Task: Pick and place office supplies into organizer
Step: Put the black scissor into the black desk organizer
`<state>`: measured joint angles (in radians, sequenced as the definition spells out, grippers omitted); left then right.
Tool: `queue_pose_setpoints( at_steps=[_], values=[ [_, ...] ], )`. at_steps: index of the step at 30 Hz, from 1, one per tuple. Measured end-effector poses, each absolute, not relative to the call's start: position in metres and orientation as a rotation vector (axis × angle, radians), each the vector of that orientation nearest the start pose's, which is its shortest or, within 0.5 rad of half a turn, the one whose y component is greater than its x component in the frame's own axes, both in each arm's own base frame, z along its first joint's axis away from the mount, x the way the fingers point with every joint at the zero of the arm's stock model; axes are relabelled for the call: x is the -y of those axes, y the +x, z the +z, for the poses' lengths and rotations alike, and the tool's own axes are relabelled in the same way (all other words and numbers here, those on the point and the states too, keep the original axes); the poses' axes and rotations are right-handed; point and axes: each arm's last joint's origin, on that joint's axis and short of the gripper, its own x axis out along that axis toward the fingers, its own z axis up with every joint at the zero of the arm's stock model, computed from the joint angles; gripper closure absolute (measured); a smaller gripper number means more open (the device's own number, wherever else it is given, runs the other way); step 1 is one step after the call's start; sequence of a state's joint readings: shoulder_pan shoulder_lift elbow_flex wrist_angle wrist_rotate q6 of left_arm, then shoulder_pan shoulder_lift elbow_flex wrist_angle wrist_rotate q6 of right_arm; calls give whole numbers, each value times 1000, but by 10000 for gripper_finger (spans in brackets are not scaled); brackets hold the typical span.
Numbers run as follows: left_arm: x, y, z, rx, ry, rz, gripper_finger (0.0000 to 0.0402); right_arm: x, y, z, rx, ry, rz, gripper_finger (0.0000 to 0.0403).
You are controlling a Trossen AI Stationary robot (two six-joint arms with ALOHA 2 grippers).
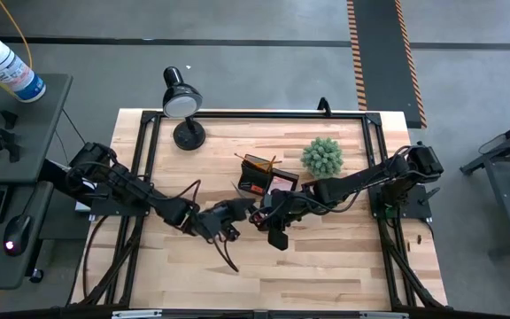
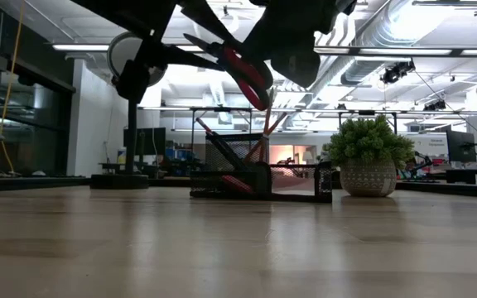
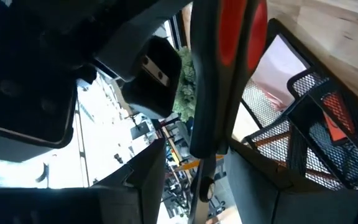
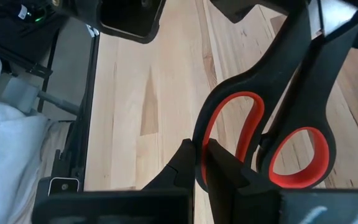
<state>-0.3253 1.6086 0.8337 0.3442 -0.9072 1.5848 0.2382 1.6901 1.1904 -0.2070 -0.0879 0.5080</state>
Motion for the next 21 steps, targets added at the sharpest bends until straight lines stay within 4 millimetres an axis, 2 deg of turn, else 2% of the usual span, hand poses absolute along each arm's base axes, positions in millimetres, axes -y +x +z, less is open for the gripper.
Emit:
queue_pose_setpoints(
  at_steps=[8,13,16,21],
  values=[
    [68,318,202,-780,1693,204,252,-90,358,238,-769,431,131,394],
    [69,317,200,-782,1682,186,258,-90,358,238,-768,428,132,394],
    [69,317,199,-775,1669,165,282,-89,358,238,-767,416,135,394],
    [70,317,198,-749,1647,131,343,-89,358,238,-767,414,133,395]
  ],
)
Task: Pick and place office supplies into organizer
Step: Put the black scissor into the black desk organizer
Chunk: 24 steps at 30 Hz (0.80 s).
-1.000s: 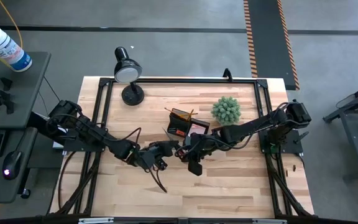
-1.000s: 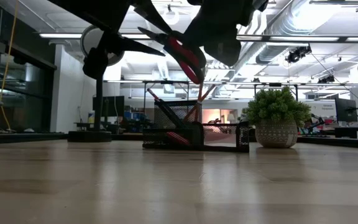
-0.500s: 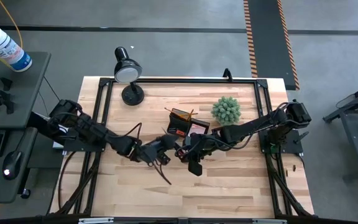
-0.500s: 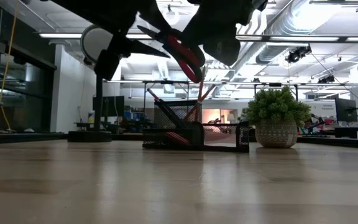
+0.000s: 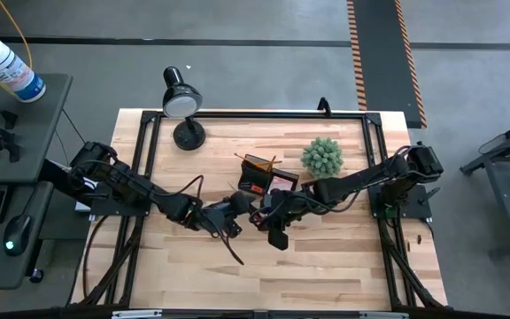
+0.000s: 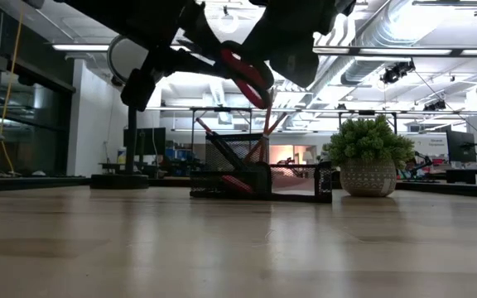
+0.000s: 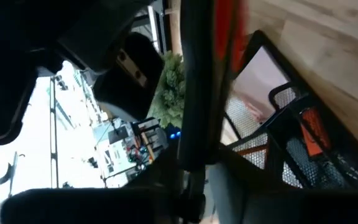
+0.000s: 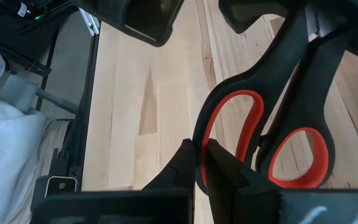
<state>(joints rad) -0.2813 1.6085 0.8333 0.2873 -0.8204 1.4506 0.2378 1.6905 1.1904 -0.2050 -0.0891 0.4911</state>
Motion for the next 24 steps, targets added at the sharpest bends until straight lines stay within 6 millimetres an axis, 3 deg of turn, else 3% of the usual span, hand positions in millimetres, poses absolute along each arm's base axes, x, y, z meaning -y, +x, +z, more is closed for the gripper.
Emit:
queue_pose_setpoints(
  at_steps=[5,16,24],
  values=[
    [70,317,197,-739,1627,116,394,-90,358,238,-765,408,136,401],
    [70,317,196,-739,1573,136,395,-89,359,239,-747,381,103,394],
    [68,313,191,-797,1528,142,399,-95,351,251,-747,391,249,364]
  ],
)
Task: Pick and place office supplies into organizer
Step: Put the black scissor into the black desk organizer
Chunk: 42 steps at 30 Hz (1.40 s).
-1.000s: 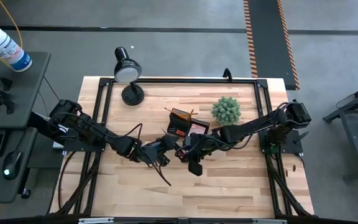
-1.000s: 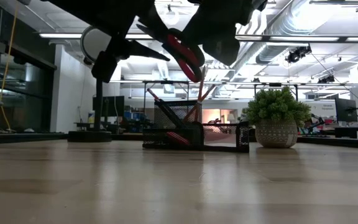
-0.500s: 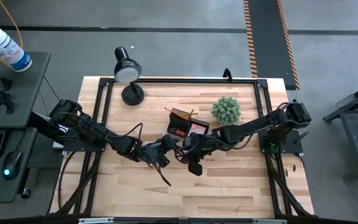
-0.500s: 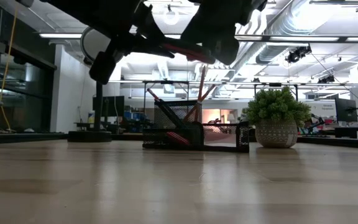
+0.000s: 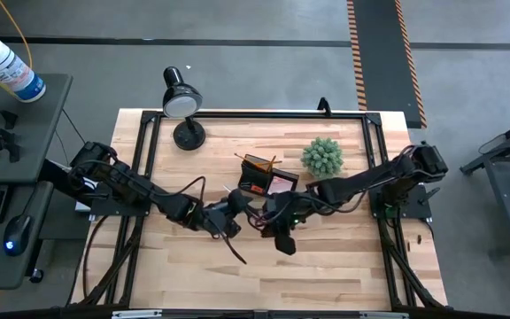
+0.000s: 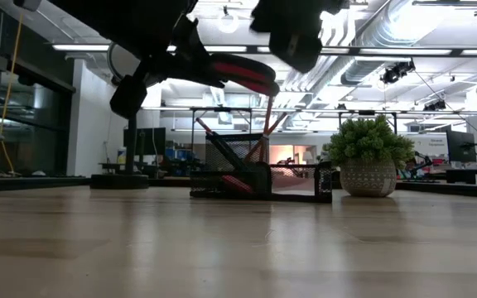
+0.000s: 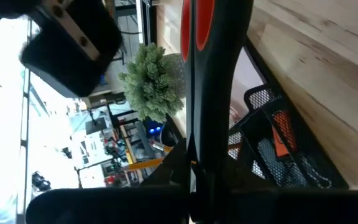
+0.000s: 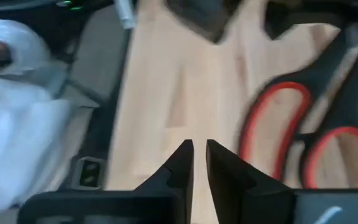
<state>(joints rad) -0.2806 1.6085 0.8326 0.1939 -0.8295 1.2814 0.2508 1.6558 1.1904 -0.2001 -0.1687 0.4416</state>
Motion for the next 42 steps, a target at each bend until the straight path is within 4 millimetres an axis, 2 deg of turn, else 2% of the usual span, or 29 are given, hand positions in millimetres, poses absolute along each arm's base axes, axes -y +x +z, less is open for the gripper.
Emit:
queue_pose_setpoints(
  at_steps=[5,11,15,19,24,29,34,38,42],
  values=[
    [60,314,189,-808,1467,155,399,-91,340,262,-775,393,241,346],
    [31,320,187,-817,1316,162,400,-90,310,281,-832,380,123,349],
    [11,320,192,-781,1186,159,400,-102,285,298,-815,343,72,359],
    [-3,320,207,-669,1058,143,401,-120,264,311,-747,280,3,369],
    [-22,310,220,-441,868,119,401,-142,249,308,-704,151,-102,375],
    [-32,295,219,-220,715,56,401,-153,250,295,-679,62,-216,368],
    [-30,289,220,-51,648,-4,401,-152,261,283,-648,-30,-339,349],
    [-28,288,221,-23,608,-30,401,-141,274,271,-630,-143,-478,333],
    [-28,288,226,38,544,-30,401,-127,289,255,-699,-216,-526,327]
  ],
)
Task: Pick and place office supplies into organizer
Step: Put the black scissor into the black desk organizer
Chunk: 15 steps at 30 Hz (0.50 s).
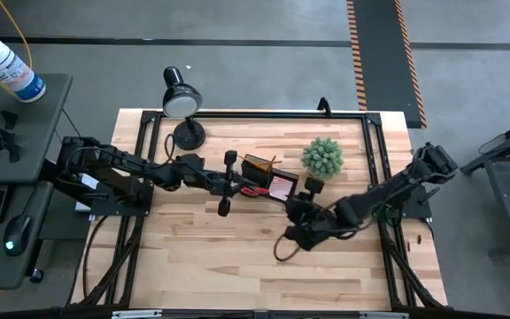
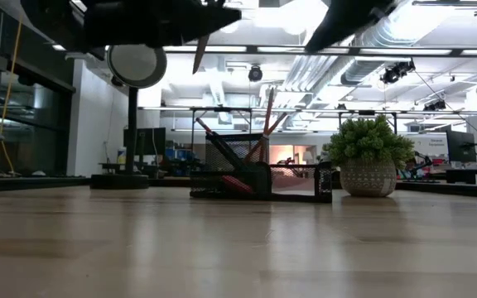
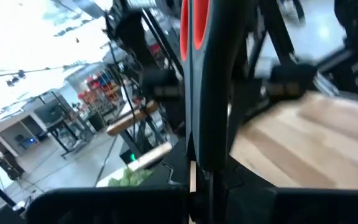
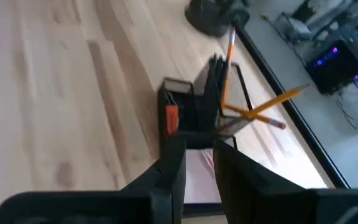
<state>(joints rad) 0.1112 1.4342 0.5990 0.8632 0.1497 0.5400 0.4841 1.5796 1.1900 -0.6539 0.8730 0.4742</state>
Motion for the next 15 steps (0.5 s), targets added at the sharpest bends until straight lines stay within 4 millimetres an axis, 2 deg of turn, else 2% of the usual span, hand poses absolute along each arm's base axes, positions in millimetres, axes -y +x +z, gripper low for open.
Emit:
queue_pose_setpoints(
  at_steps=[4,7,10,15],
  values=[
    [-27,283,228,123,510,-27,401,-113,304,244,-714,-162,-586,333],
    [-28,273,221,171,483,-13,401,-104,312,240,-716,-207,-608,340],
    [-30,262,215,220,439,-4,401,-102,322,245,-650,-265,-609,342],
    [-31,250,204,225,391,-5,401,-108,337,264,-515,-351,-494,329]
  ],
)
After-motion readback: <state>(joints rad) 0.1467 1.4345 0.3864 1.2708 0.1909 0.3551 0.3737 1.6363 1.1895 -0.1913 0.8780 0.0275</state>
